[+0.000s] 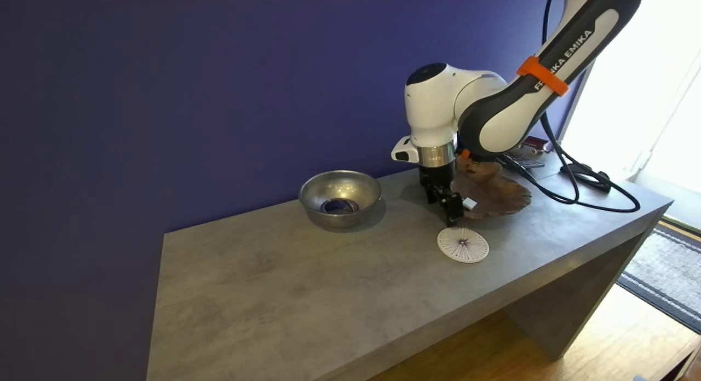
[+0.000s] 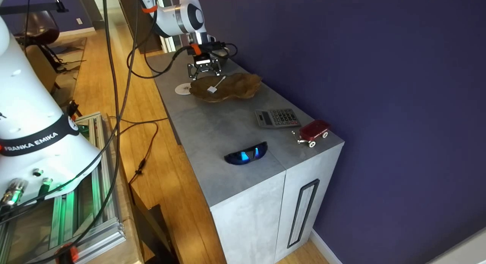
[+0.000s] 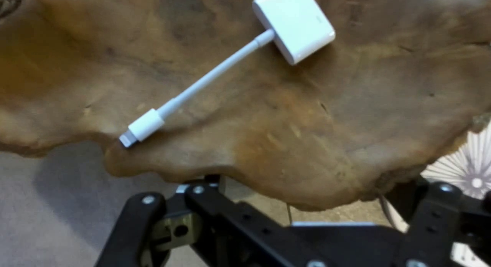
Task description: Move the white circular object to the right
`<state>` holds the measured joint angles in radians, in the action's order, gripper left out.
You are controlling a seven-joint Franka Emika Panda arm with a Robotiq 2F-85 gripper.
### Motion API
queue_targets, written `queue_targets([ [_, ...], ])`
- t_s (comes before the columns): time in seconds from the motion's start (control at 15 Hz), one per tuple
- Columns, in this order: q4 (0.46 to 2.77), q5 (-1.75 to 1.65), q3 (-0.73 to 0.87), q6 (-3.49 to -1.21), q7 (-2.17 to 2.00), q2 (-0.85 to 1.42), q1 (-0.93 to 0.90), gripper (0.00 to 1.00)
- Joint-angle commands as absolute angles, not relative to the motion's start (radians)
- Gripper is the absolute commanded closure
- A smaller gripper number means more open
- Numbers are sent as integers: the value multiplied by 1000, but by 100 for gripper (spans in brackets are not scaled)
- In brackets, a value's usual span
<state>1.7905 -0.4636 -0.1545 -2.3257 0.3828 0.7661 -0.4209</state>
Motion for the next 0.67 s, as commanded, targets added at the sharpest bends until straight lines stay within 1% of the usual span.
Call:
queue_targets([
  [0.0, 1696, -488, -128, -2219, 348, 832, -426, 0],
  [0.4, 1632, -469, -121, -2128, 311, 871, -403, 0],
  [0.6, 1638, -451, -148, -2153, 323, 863, -380, 0],
])
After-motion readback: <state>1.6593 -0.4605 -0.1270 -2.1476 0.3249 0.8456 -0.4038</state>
